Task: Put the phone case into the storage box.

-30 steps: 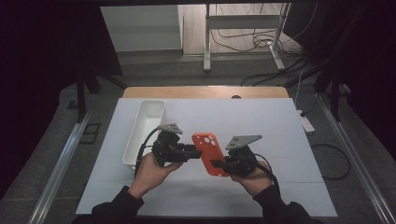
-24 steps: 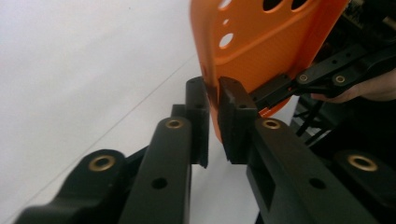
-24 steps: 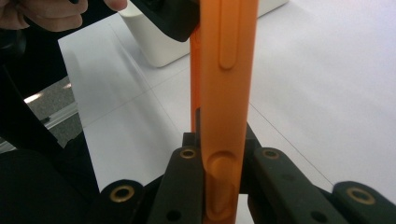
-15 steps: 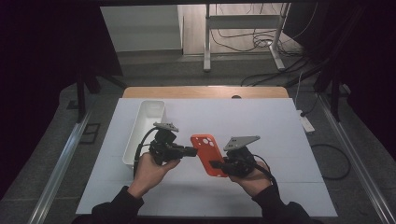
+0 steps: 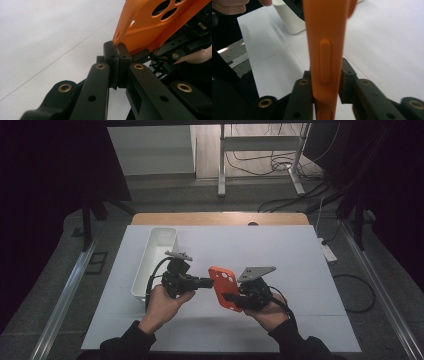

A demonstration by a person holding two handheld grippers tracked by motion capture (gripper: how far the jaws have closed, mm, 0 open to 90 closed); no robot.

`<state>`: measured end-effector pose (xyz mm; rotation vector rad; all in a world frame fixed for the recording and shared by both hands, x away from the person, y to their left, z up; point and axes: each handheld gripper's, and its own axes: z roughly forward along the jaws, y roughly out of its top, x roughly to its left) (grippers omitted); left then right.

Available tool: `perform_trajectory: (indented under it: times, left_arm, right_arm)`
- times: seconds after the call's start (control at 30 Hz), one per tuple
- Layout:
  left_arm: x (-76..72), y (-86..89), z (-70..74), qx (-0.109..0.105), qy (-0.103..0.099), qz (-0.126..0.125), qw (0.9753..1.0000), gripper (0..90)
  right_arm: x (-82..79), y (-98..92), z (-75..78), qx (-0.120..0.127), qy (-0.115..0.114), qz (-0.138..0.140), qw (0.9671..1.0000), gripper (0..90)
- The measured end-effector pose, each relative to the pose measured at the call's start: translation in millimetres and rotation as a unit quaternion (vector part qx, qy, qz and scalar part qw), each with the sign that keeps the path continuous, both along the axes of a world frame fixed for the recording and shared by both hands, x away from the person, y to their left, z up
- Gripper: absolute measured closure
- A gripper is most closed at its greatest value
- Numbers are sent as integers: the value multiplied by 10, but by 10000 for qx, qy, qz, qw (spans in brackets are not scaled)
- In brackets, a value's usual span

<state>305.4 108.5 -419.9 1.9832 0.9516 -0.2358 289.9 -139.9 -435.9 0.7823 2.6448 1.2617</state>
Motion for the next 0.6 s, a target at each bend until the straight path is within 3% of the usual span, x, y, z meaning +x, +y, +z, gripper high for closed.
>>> perform_trajectory:
  times: [0.13,0.33,0.6]
  left_arm:
    - [0,1,1,40,-22,40,10000,894]
    - [20,34,-6,90,-79,123,9999,894]
    - [49,84,-12,207,-136,188,9995,893]
  right_arm:
    - [-4,8,-3,-11,-49,-17,10000,631]
    - [15,16,-9,-4,46,-96,9999,354]
    - [38,-22,-44,-153,44,-336,9993,141]
